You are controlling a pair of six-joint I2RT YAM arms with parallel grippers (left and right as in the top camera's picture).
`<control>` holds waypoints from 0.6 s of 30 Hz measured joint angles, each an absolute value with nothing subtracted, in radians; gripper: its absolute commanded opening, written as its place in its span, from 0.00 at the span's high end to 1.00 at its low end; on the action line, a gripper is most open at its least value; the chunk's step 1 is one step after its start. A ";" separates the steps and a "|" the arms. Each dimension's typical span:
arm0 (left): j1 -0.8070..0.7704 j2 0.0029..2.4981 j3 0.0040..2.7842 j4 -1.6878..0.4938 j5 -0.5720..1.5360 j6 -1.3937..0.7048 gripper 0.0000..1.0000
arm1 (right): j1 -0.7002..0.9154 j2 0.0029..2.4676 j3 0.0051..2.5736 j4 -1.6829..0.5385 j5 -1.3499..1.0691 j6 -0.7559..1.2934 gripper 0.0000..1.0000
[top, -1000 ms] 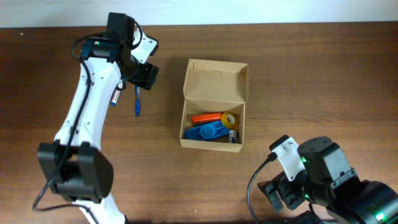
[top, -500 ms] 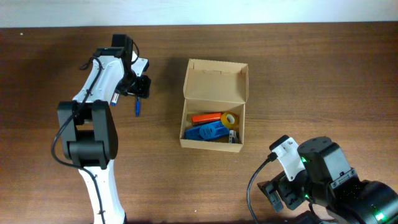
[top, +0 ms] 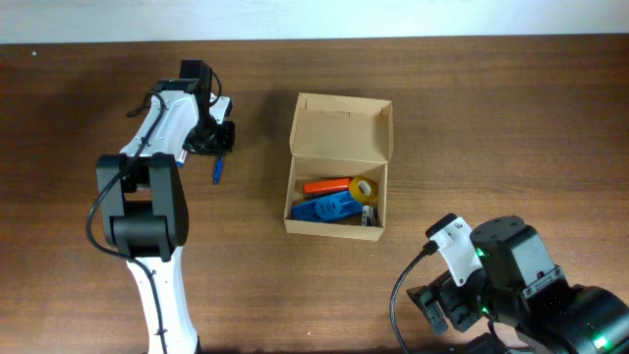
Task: Pack container
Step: 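Move the left gripper to the blue pen and grasp it, then carry the blue pen into the box and release it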
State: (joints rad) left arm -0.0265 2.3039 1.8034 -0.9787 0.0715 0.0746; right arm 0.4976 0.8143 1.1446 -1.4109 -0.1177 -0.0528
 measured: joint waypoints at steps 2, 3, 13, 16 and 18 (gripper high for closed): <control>-0.028 2.304 1.803 -0.979 0.072 0.069 0.98 | 0.498 0.814 1.145 -1.411 -0.117 -0.052 0.01; -0.032 2.304 1.803 -0.979 0.070 0.065 0.98 | 0.498 0.815 1.145 -1.411 -0.117 -0.053 0.01; -0.225 1.986 1.802 -1.040 0.021 0.134 0.98 | 0.498 0.815 1.145 -1.411 -0.117 -0.053 0.01; -0.309 1.897 1.802 -1.078 0.017 0.207 0.98 | 0.498 0.815 1.145 -1.411 -0.118 -0.052 0.01; -0.374 1.883 1.802 -1.085 0.017 0.273 0.98 | 0.498 0.815 1.145 -1.411 -0.117 -0.052 0.01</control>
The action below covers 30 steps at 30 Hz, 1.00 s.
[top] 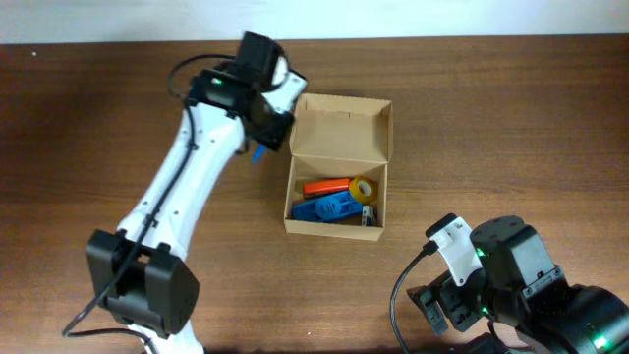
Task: Pack container
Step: 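Carry the blue pen into the box and release it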
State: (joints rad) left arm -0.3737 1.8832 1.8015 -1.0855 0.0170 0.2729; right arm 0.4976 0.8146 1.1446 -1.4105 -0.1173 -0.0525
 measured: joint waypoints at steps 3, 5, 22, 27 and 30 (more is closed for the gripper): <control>-0.474 1.883 1.802 -1.085 0.018 0.410 0.98 | 0.498 0.814 1.145 -1.411 -0.117 -0.053 0.01; -0.536 1.883 1.802 -1.085 0.019 0.537 0.98 | 0.498 0.814 1.145 -1.411 -0.118 -0.053 0.01; -0.667 1.977 1.692 -1.144 0.192 1.045 0.99 | 0.498 0.815 1.145 -1.411 -0.117 -0.053 0.01; -0.669 1.977 1.686 -1.172 0.196 1.056 0.98 | 0.498 0.814 1.145 -1.411 -0.117 -0.052 0.01; -0.674 1.977 1.686 -1.185 0.196 1.056 0.98 | 0.498 0.815 1.145 -1.411 -0.118 -0.053 0.01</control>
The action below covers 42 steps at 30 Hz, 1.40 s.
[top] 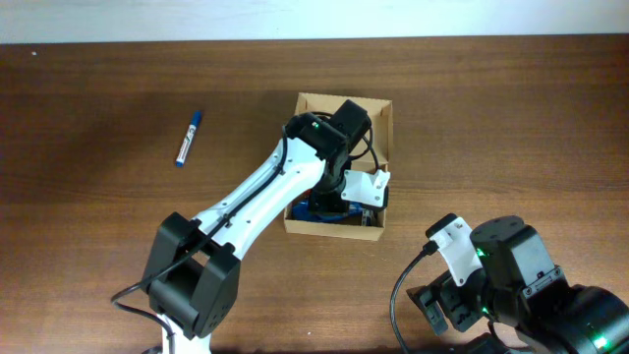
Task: Pack container
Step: 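Carry the blue pen into the box and release it, then move the left gripper to the blue marker and grasp it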
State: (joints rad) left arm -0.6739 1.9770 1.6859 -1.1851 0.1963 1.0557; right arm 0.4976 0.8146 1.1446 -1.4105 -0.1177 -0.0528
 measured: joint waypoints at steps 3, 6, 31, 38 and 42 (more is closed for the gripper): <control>-0.676 1.977 1.686 -1.199 0.199 1.056 0.98 | 0.498 0.815 1.145 -1.411 -0.118 -0.053 0.01; -0.676 1.977 1.686 -1.220 0.199 1.056 0.98 | 0.498 0.815 1.145 -1.411 -0.117 -0.053 0.01; -0.334 1.791 1.726 -1.235 0.202 0.868 0.61 | 0.498 0.814 1.145 -1.411 -0.118 -0.053 0.01; -0.072 1.791 1.726 -1.257 0.198 0.756 0.58 | 0.498 0.814 1.145 -1.411 -0.118 -0.053 0.01; 0.007 1.823 1.726 -1.201 0.186 0.648 0.57 | 0.498 0.815 1.145 -1.411 -0.118 -0.052 0.01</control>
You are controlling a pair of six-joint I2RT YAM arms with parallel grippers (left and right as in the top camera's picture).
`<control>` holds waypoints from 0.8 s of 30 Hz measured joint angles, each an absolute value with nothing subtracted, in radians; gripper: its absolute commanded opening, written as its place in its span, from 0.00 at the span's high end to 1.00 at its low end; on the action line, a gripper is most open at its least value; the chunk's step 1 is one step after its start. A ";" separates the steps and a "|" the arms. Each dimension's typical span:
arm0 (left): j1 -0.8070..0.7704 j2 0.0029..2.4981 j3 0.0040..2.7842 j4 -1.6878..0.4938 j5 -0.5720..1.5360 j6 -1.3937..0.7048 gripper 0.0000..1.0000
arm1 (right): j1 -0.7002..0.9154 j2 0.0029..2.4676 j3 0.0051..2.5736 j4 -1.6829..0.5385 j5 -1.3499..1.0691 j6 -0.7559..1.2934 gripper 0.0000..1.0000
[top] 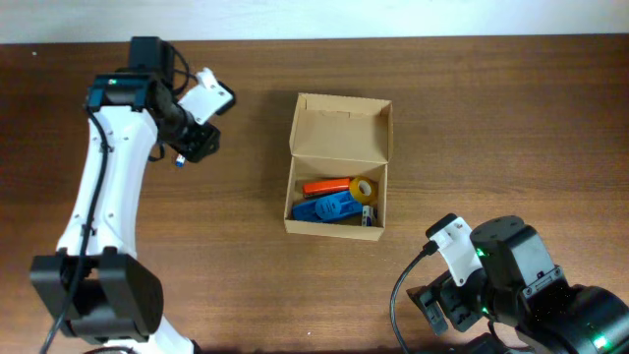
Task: Pack container
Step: 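Move the left gripper to the blue marker and grasp it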
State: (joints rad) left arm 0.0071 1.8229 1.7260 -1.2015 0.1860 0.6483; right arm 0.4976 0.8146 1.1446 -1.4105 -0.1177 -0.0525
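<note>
The open cardboard box (339, 128) stands mid-table with its lid folded back. Inside lie an orange item (326, 186), a yellow tape roll (365, 188) and a blue item (324, 207). My left gripper (197, 144) hangs at the far left over a blue pen, of which only the tip (180, 160) shows below it. From above I cannot tell how its jaws stand. My right arm (511, 280) sits folded at the bottom right, its fingers not clearly shown.
The table's far edge runs along the top of the overhead view. The left arm's white links (93, 206) stretch down the left side to its base (93, 300).
My left gripper was down in the box, with the pen lying alone on the table at the left. It is now back at the far left, over the pen. The right arm is unchanged.
First my left gripper was at the left with the blue pen just below it. Then it was by the box's left wall with something blue at its fingers. Then it was inside the box while the pen lay at the left. Now it covers the pen.
</note>
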 measured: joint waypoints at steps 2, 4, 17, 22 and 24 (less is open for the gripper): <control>0.032 1.892 1.726 -1.123 0.150 0.558 0.57 | 0.498 0.815 1.145 -1.410 -0.117 -0.052 0.01; 0.044 1.974 1.726 -1.036 0.093 0.455 0.57 | 0.498 0.815 1.145 -1.410 -0.117 -0.053 0.01; 0.060 2.273 1.728 -0.712 -0.099 0.287 0.56 | 0.498 0.814 1.145 -1.411 -0.117 -0.052 0.01; 0.060 2.283 1.733 -0.706 -0.102 0.281 0.93 | 0.498 0.814 1.145 -1.411 -0.117 -0.052 0.01; 0.060 2.284 1.734 -0.706 -0.100 0.276 0.97 | 0.498 0.814 1.145 -1.411 -0.118 -0.053 0.01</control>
